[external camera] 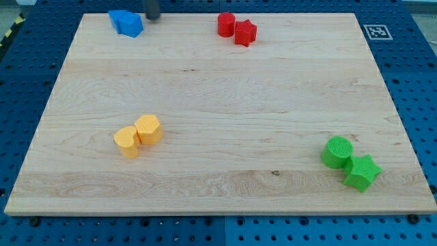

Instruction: Separate the blue triangle from the blue cube

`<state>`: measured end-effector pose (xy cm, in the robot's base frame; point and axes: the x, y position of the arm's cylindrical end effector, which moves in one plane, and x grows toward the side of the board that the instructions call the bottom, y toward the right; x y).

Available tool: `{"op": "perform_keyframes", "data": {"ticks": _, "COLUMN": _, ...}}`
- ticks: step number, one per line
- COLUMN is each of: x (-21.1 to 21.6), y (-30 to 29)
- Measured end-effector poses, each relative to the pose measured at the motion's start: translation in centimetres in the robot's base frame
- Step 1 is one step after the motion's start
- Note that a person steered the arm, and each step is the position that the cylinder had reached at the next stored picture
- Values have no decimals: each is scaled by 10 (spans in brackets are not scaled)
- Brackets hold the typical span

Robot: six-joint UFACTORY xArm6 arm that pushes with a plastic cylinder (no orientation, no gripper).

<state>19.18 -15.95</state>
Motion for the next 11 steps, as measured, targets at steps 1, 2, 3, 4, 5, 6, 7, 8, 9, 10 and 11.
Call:
{"op": "perform_keyframes", "data": {"ticks": 1, "x": 0, "y": -19}}
{"op": "perform_keyframes", "data": {"ticks": 2, "x": 1, "y": -36}}
{"op": "perform_keyframes", "data": {"ticks": 3, "x": 1, "y": -48}}
{"op": "perform_keyframes", "data": {"ticks": 4, "x": 9, "y": -70}}
{"op": "perform_keyframes", "data": {"ticks": 5, "x": 11, "y": -71}}
{"op": "perform_keyframes", "data": {"ticks": 6, "x": 17, "y": -71}}
{"op": "perform_keyframes", "data": {"ticks": 7, "x": 38, "y": -64}}
{"op": "perform_keyframes", "data": {"ticks": 8, "x": 68, "y": -50}}
{"op": "perform_keyframes", "data": {"ticks": 9, "x": 99, "y": -26}}
{"op": "perform_keyframes", "data": {"ticks": 10, "x": 140, "y": 3}}
{"op": "perform_keyframes", "data": {"ticks": 11, "x": 140, "y": 47}}
